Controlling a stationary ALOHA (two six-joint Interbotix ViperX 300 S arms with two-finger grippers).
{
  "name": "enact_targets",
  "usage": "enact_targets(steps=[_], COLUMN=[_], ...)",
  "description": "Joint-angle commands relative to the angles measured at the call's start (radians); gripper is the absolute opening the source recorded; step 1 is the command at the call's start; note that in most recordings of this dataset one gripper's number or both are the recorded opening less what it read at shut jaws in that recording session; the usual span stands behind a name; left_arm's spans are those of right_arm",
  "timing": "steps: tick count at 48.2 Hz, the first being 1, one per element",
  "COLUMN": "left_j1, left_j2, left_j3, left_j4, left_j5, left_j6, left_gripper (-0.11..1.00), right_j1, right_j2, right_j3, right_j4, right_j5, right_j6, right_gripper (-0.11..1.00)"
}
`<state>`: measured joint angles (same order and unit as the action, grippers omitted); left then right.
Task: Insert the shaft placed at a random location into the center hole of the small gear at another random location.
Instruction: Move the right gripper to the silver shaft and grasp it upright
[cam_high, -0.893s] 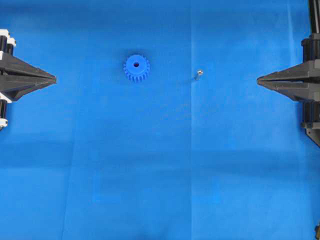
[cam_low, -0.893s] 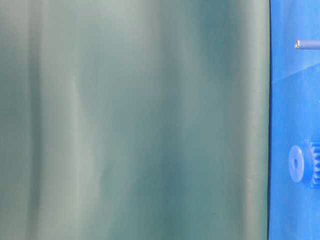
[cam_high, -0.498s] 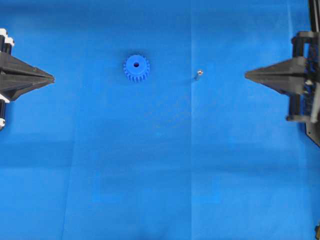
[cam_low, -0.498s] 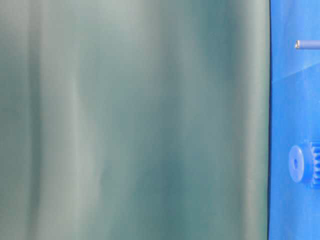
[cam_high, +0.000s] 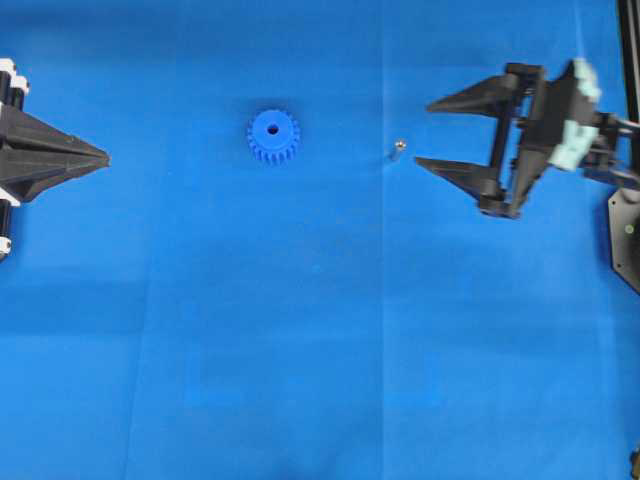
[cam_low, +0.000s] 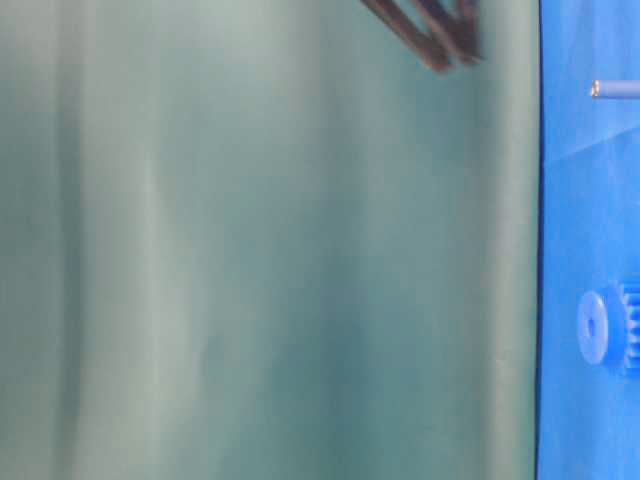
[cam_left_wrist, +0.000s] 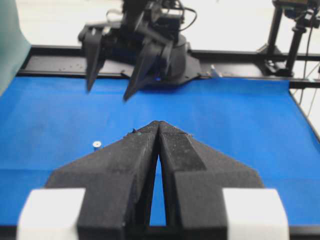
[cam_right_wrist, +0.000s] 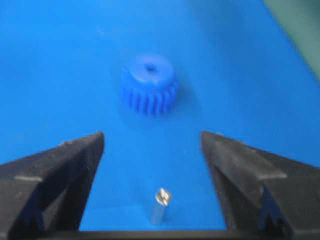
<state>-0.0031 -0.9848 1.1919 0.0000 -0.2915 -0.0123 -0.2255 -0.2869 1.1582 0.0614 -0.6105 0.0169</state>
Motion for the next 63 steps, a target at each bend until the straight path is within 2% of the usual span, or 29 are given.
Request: enact_targets(steps=[1, 6, 16, 32, 39, 47, 50, 63], left_j1=[0.003, 0.003, 0.002, 0.009, 0.009, 0.009, 0.009, 0.009], left_j2=[0.003, 0.002, -0.006, -0.017, -0.018, -0.018, -0.018, -0.018], left_j3=[-0.008, -0.005, 0.0, 0.006, 0.005, 0.005, 0.005, 0.006], left_j4=[0.002, 0.002, 0.002, 0.002, 0.002, 0.002, 0.002, 0.002], left_j5=[-0.006, -0.006, -0.005, 0.008, 0.009, 0.015, 0.017, 0.017], left_j6=[0.0, 0.0, 0.0, -0.002, -0.002, -0.002, -0.002, -0.005], left_gripper=[0.0, 0.0, 0.0, 0.0, 0.0, 0.0, 0.0, 0.0], right_j1=[-0.012, -0.018, -0.02, -0.02, -0.017, -0.012, -0.011, -0.009], right_j2=[0.08, 0.173, 0.316, 0.351, 0.351, 0.351, 0.351, 0.344], right_j3=[-0.031, -0.046, -0.066, -0.067, -0.067, -0.066, -0.066, -0.069], right_j4=[0.009, 0.028, 0.054, 0.052, 0.049, 0.044, 0.041, 0.041], right_j5=[-0.058, -0.095, -0.15, -0.163, -0.16, -0.156, -0.156, -0.156], right_j6=[0.002, 0.002, 0.006, 0.026, 0.026, 0.026, 0.026, 0.031], right_gripper=[0.71, 0.65, 0.65, 0.6, 0.47, 0.12, 0.03, 0.03])
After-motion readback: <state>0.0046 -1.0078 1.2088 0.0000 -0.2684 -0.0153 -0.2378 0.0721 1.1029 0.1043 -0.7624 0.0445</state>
